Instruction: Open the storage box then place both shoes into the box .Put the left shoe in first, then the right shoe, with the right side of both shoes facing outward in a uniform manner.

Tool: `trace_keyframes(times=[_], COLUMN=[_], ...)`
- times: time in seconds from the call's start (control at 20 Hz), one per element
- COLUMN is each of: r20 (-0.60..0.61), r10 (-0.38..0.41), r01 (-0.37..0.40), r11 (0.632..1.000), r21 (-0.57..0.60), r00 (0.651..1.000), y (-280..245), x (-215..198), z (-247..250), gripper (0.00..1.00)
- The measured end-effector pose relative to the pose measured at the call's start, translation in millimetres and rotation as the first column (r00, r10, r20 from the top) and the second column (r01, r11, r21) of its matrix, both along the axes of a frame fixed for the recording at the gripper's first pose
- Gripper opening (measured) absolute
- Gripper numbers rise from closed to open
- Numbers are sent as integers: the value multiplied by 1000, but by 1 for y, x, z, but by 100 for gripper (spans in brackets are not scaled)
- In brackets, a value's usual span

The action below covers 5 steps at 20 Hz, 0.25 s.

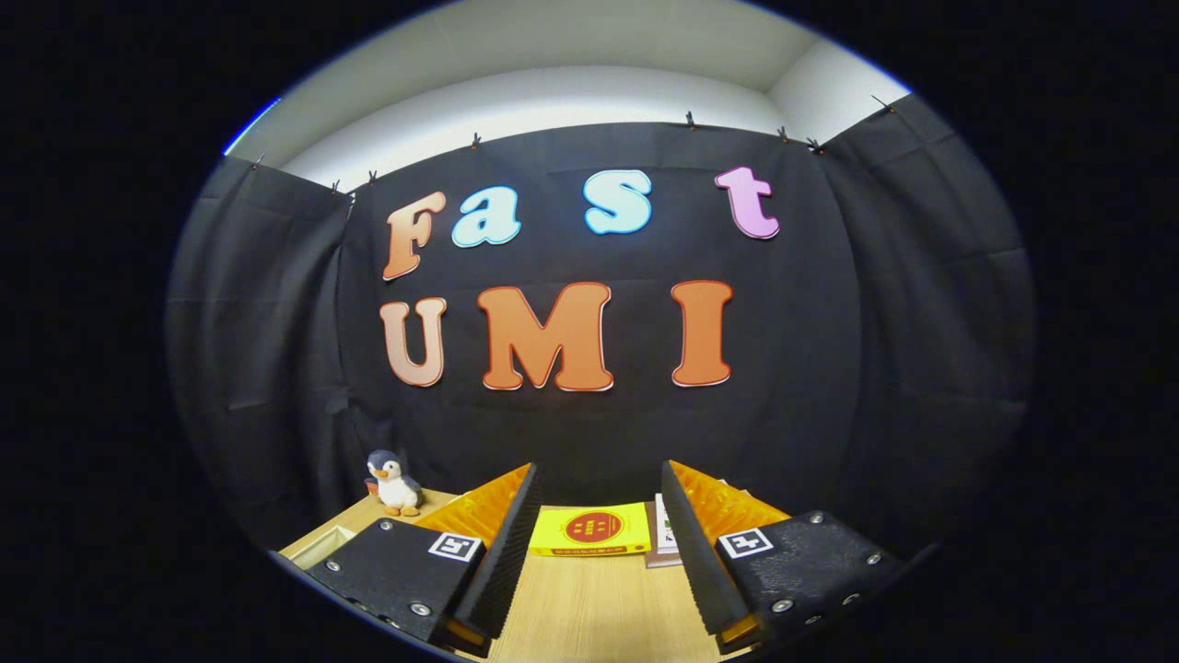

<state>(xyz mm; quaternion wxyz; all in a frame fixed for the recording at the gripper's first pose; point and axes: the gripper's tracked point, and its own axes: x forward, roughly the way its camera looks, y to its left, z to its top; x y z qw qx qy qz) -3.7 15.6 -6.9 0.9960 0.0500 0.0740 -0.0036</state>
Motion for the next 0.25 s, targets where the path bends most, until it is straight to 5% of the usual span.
trace_keyframes(times=[0.25], r20=[81], r10=[-67], r01=[70], r11=[997], r21=[-29], r00=[994], y=[-32], x=[-10], z=[15], gripper=[79])
